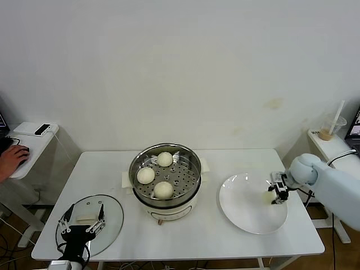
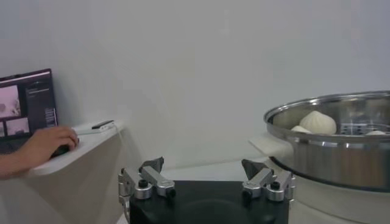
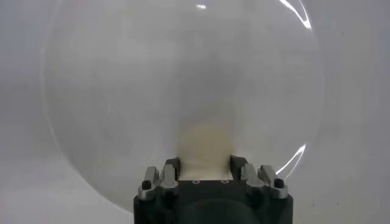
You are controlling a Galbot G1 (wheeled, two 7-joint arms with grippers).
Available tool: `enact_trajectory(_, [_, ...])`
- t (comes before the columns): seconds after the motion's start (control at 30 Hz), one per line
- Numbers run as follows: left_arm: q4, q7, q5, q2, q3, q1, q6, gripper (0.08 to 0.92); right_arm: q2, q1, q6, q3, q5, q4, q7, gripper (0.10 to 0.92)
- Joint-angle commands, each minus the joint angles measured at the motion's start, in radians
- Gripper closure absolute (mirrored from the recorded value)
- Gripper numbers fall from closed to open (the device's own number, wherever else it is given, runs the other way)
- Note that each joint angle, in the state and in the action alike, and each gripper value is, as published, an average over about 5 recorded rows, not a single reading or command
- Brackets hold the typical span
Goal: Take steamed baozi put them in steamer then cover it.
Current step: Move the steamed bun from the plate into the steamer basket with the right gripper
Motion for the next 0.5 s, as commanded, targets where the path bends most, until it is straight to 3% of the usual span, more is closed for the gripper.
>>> enact_trajectory(0.03, [0.000,0.000,0.000,0.001,0.006,-0.002,0.001,0.177,-0.011,0.323,-0.044,-0.187,0.153,0.116,-0.002,0.497])
enact_trajectory(0.3, [0.003,0.001,-0.002,0.005,0.019,0.003,0.003,0.177,0.131,0.661,-0.121,-0.426,0.393,0.201,0.041,0.482])
enact_trajectory(0.5, [0.008,0.003,-0.005,0.010,0.018,-0.001,0.006,0.177,0.286,0.742,-0.180,-0.505,0.525,0.212,0.107,0.474])
